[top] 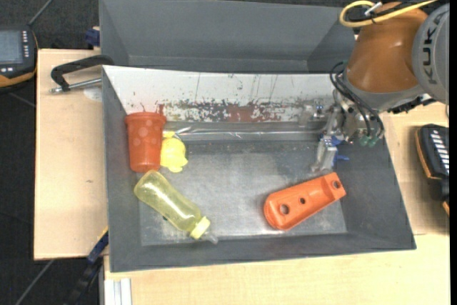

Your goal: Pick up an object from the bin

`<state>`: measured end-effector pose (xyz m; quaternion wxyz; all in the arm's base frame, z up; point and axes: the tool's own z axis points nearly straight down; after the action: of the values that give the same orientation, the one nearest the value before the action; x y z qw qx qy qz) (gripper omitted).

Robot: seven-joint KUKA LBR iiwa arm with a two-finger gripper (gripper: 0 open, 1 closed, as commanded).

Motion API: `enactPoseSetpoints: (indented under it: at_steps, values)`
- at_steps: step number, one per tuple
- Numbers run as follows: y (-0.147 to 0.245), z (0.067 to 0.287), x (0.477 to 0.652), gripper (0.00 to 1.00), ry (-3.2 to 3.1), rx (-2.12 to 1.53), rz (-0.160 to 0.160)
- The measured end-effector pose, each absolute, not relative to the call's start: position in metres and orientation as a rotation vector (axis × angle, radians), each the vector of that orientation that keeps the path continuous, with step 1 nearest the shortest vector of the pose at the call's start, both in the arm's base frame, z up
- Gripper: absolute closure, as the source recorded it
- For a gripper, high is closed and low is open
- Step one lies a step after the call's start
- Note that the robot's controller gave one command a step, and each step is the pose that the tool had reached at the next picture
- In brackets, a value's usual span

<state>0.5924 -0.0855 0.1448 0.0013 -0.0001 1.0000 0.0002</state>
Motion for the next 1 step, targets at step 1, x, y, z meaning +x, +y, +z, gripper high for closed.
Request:
enactPoseSetpoints:
  at_steps: [1]
  values:
    - [-0.084,0.1107,0.5586,0.0,3.127,-0.181,0.0]
